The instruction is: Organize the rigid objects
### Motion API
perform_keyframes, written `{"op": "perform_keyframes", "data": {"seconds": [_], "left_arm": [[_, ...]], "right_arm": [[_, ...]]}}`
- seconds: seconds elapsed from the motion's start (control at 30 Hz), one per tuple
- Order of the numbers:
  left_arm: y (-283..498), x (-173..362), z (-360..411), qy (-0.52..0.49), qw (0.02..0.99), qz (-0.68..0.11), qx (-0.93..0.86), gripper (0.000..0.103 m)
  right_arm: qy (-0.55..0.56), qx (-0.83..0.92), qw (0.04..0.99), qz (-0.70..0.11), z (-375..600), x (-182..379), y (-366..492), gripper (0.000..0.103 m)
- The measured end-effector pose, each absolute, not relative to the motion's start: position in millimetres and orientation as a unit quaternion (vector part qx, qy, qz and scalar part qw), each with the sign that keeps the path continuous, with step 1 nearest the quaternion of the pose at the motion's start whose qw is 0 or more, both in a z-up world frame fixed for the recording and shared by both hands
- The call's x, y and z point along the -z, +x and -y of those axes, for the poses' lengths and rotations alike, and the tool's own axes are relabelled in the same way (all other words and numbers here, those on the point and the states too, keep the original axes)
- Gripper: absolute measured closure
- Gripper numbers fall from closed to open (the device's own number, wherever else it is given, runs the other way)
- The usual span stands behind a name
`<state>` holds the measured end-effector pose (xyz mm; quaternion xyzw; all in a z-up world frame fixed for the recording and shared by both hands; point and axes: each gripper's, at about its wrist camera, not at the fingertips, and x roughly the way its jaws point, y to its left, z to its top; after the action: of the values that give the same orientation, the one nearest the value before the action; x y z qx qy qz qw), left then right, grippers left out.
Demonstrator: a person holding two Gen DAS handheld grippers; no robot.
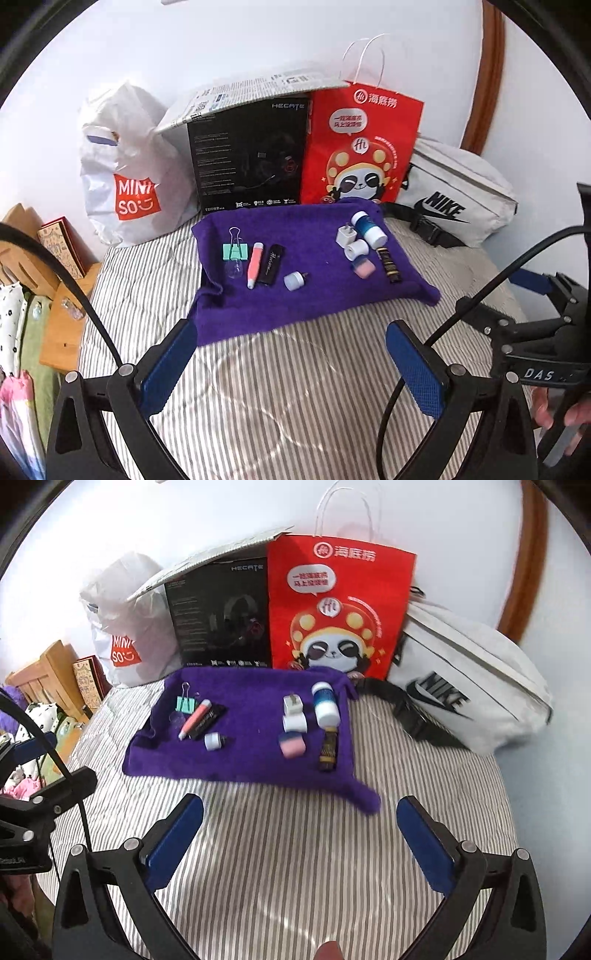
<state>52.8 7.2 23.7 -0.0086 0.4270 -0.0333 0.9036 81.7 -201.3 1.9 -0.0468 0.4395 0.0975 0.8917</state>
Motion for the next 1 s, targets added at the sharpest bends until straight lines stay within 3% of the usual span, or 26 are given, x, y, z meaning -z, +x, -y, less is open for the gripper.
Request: {"op": "perform_keyframes", "data": {"seconds": [0.53, 1.0], "left_arm": [[-35, -31, 8, -0.015, 0.917, -0.399, 0.009, 0.0], [-35, -27, 9, -0.011, 0.915, -0.404, -0.008, 0.0]], "right_arm": [[-0.043, -0.082, 0.912, -0.4, 226, -26, -15, 0.0], [-0.048, -0.076, 0.91, -0.404, 235, -20, -13, 0.0]]}}
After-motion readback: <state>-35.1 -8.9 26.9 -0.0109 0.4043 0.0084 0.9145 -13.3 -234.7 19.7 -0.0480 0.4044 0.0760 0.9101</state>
